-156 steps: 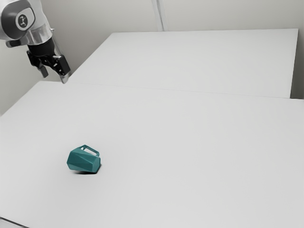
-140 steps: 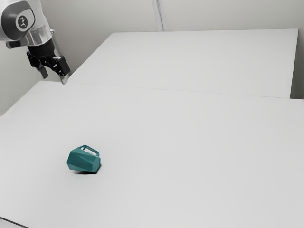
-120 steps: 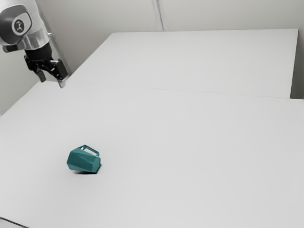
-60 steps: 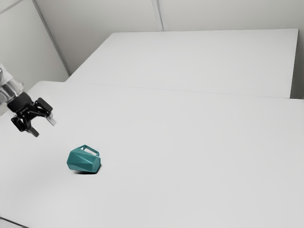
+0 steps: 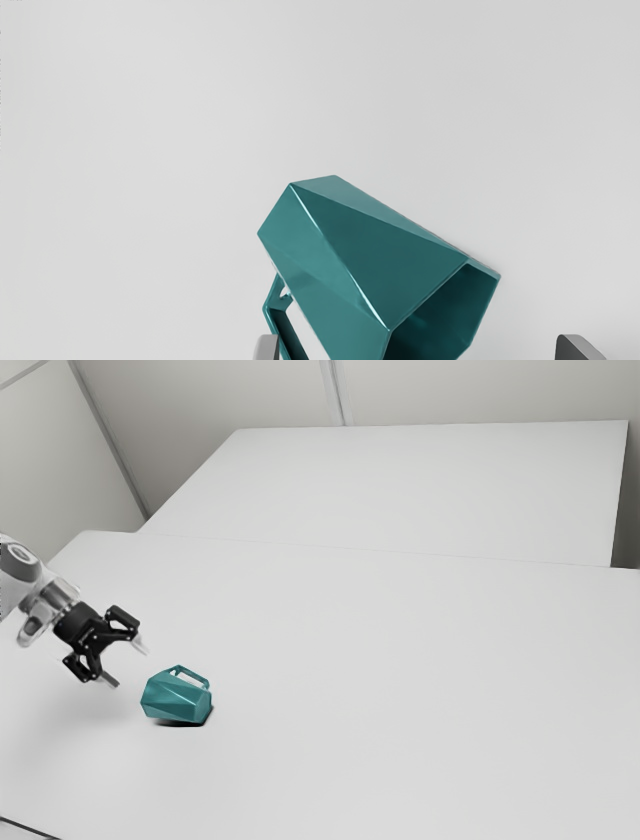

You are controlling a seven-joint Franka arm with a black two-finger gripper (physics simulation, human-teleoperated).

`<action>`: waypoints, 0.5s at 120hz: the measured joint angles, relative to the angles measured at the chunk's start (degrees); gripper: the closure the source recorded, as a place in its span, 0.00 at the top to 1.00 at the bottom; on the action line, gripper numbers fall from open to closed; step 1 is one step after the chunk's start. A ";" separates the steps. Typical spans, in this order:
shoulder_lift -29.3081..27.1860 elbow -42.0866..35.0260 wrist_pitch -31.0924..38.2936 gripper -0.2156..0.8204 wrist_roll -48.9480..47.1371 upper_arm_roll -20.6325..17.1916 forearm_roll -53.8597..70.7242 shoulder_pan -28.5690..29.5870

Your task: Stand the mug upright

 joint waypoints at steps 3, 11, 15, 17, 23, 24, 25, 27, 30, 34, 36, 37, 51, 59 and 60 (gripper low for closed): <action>0.36 -0.02 0.11 0.79 0.00 0.01 -0.30 -0.28; 1.56 -0.04 0.41 0.79 0.00 0.00 -1.11 -0.83; 2.21 -0.04 0.63 0.79 0.00 -0.02 -1.71 -1.01; 2.51 -0.07 0.76 0.79 0.00 -0.02 -2.00 -1.14; 3.09 -0.24 1.16 0.79 0.00 -0.04 -2.80 -1.60; 3.18 -0.27 1.23 0.79 0.00 -0.04 -2.93 -1.66; 3.28 -0.33 1.29 0.79 0.00 -0.05 -3.06 -1.71; 3.45 -0.43 1.41 0.79 0.00 -0.05 -3.29 -1.79; 3.70 -0.57 1.61 0.79 0.00 -0.05 -3.60 -1.87; 3.93 -0.83 1.85 0.79 0.00 -0.05 -4.01 -1.99; 4.01 -0.99 1.97 0.79 0.00 -0.06 -4.22 -2.11; 4.04 -1.08 2.04 0.79 0.00 -0.07 -4.31 -2.18; 4.48 -2.61 2.82 0.79 0.00 -0.24 -5.97 -2.77; 4.62 -2.91 3.25 0.79 0.00 -0.58 -6.57 -2.84; 4.63 -2.92 3.30 0.79 0.00 -0.63 -6.63 -2.84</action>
